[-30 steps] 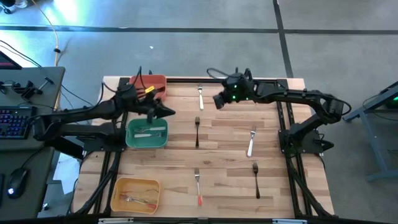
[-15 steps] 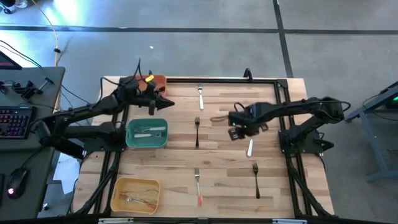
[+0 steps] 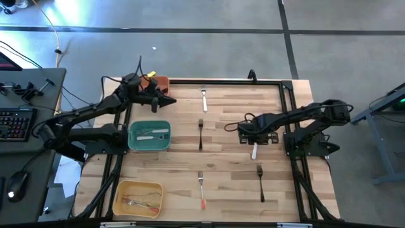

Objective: Sort silverware by color (type)
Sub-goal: Put the white fork into the green bin

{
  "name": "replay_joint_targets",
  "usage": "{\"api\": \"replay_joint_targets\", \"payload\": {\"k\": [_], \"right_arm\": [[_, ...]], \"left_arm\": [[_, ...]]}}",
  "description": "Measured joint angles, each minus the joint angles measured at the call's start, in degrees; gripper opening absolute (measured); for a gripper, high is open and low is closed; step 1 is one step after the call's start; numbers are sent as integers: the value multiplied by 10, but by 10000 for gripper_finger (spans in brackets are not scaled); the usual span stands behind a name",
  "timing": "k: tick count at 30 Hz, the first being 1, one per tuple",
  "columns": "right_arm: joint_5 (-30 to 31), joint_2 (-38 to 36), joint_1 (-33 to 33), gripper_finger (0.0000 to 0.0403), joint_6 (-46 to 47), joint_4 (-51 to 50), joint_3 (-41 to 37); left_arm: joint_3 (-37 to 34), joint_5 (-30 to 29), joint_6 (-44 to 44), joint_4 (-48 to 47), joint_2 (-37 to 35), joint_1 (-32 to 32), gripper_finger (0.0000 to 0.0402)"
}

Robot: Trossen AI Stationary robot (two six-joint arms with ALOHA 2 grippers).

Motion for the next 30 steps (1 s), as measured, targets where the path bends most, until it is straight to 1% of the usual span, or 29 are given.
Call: {"api": "replay_joint_targets", "payload": {"k": [4, 8, 13, 15, 18, 20, 24, 26, 30], "right_arm": [[4, 0, -6, 109, 0, 46, -40], [3, -5, -12, 84, -25, 88, -64], [11, -2, -16, 29, -151, 105, -53], [13, -1, -24, 11, -207, 129, -42], [7, 2, -39, 12, -292, 176, -24], [1, 1, -54, 14, -327, 216, -7], [-3, 1, -91, 2, -393, 270, 29], [-4, 1, -110, 3, -431, 286, 57], [-9, 1, -142, 0, -511, 284, 119]], "left_arm": [[0, -18, -5, 4, 8, 0, 0], [0, -19, -26, 22, 23, 0, 0], [0, -20, -44, 65, 41, -1, 0], [1, -21, -40, 73, 51, -1, 0], [1, -47, -49, 76, 66, -1, 1], [1, -53, -59, 77, 76, -1, 2], [1, -54, -65, 82, 91, -9, 9], [1, -53, -82, 108, 97, -17, 15], [1, -54, -122, 187, 104, -34, 31]]}}
